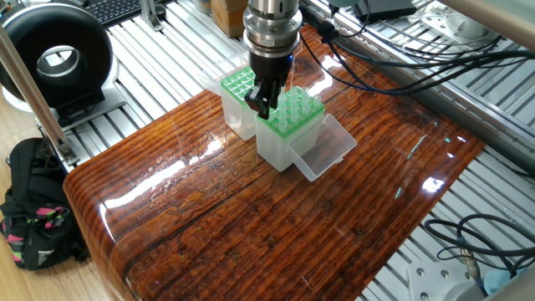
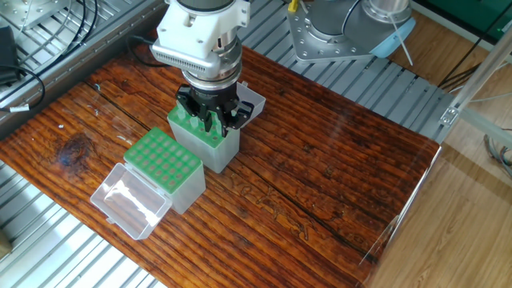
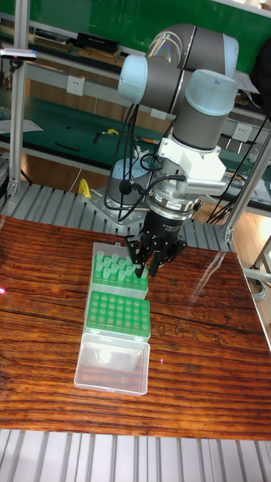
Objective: Transfer all large pipette tips from one holder to another
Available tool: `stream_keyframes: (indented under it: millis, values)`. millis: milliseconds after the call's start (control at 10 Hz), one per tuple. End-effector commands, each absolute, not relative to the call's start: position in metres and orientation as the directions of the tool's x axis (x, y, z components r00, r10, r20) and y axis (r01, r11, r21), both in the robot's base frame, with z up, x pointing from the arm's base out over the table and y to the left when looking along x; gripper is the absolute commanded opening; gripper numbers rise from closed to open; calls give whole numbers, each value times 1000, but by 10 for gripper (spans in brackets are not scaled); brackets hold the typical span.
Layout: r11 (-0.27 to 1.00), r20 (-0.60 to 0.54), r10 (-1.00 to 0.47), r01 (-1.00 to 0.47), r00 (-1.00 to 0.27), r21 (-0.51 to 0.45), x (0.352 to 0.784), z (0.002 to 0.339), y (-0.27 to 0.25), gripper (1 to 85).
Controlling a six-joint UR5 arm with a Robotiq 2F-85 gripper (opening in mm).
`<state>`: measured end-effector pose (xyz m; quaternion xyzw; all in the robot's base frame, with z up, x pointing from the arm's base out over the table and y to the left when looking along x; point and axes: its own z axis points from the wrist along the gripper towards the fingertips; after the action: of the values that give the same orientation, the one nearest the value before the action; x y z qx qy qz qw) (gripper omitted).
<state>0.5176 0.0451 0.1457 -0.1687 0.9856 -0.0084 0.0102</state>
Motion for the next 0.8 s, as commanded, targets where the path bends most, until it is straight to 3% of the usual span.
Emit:
stream_keyframes:
  millis: [0,700]
  values:
    - [944,-20,-331,-330,-944,-8,517,147,47,330]
    - [940,-6,-342,-342,-940,-2,513,142,45,320]
